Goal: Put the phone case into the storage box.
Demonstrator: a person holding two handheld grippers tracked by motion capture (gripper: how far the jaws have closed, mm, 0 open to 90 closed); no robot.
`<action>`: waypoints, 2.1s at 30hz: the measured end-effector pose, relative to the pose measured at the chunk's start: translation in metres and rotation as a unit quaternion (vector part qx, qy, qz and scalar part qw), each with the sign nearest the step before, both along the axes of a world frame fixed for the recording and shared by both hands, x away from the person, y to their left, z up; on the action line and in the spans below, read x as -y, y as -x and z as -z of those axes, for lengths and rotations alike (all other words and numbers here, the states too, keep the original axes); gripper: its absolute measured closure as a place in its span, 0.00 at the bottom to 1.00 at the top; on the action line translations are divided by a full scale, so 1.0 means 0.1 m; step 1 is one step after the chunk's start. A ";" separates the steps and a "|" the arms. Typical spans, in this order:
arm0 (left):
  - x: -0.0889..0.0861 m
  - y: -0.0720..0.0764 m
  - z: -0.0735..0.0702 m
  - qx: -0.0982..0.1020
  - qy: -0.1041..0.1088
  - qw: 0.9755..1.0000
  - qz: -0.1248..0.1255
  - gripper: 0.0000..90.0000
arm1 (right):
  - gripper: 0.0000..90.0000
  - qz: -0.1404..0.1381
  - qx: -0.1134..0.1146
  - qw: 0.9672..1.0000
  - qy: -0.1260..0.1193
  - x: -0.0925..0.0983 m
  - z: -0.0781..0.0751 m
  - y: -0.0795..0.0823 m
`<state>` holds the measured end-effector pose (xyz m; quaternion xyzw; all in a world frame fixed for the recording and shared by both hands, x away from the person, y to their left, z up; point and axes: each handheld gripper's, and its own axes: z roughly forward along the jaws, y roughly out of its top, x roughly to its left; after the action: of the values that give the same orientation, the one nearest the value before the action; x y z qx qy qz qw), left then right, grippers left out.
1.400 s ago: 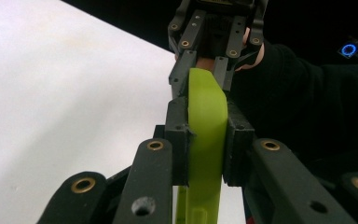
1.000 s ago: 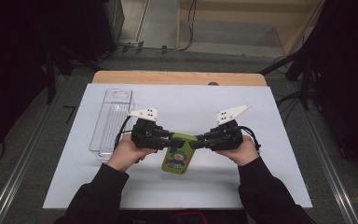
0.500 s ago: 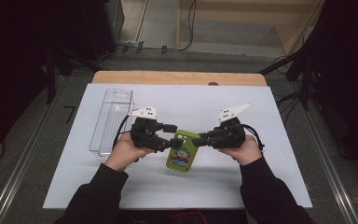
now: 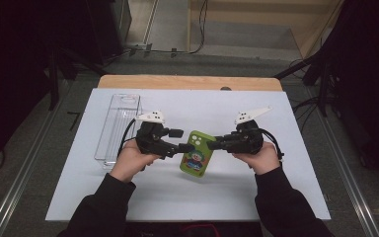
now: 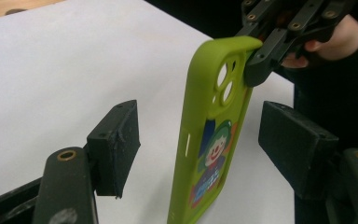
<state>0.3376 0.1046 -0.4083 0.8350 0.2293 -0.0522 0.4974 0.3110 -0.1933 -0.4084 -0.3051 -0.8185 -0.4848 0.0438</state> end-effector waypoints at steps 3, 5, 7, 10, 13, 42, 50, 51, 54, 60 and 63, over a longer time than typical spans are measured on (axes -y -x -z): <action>0.01 0.00 0.00 0.002 -0.008 1.000 -0.005 0.34 | 0.83 0.016 -0.001 1.000 0.004 0.00 -0.02 0.00; 0.02 0.01 0.00 0.001 -0.009 1.000 -0.010 0.34 | 0.83 0.025 0.000 1.000 0.005 0.01 -0.03 0.00; 0.02 0.01 0.00 0.003 -0.013 1.000 -0.016 0.33 | 0.83 0.033 -0.002 0.999 0.008 0.01 -0.04 0.00; 0.02 0.00 0.00 0.000 -0.015 1.000 -0.022 0.31 | 0.83 0.045 -0.004 0.999 0.009 0.01 -0.04 0.00; 0.03 0.00 0.00 0.001 -0.013 1.000 -0.025 0.25 | 0.83 0.059 -0.005 0.998 0.012 0.00 -0.06 0.01; 0.19 0.07 0.03 0.046 -0.054 0.995 -0.071 0.00 | 0.83 0.129 -0.045 0.990 0.029 -0.20 -0.14 -0.09; 0.25 0.08 0.07 0.049 -0.063 0.992 -0.096 0.00 | 0.83 0.138 -0.045 0.989 0.041 -0.27 -0.16 -0.09; 0.26 0.08 0.07 0.048 -0.063 0.992 -0.101 0.00 | 0.83 0.137 -0.043 0.989 0.043 -0.28 -0.17 -0.09; 0.27 0.08 0.08 0.045 -0.060 0.992 -0.105 0.00 | 0.83 0.138 -0.046 0.988 0.049 -0.33 -0.18 -0.08; 0.31 0.11 0.09 0.053 -0.065 0.989 -0.120 0.00 | 0.83 0.141 -0.052 0.987 0.054 -0.40 -0.18 -0.09; 0.34 0.12 0.11 0.053 -0.065 0.989 -0.123 0.00 | 0.83 0.142 -0.053 0.987 0.055 -0.42 -0.19 -0.10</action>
<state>0.3258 0.0708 -0.4192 0.8326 0.3064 0.0686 0.4563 0.3206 -0.1518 -0.3899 -0.4448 -0.7889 -0.4240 0.0010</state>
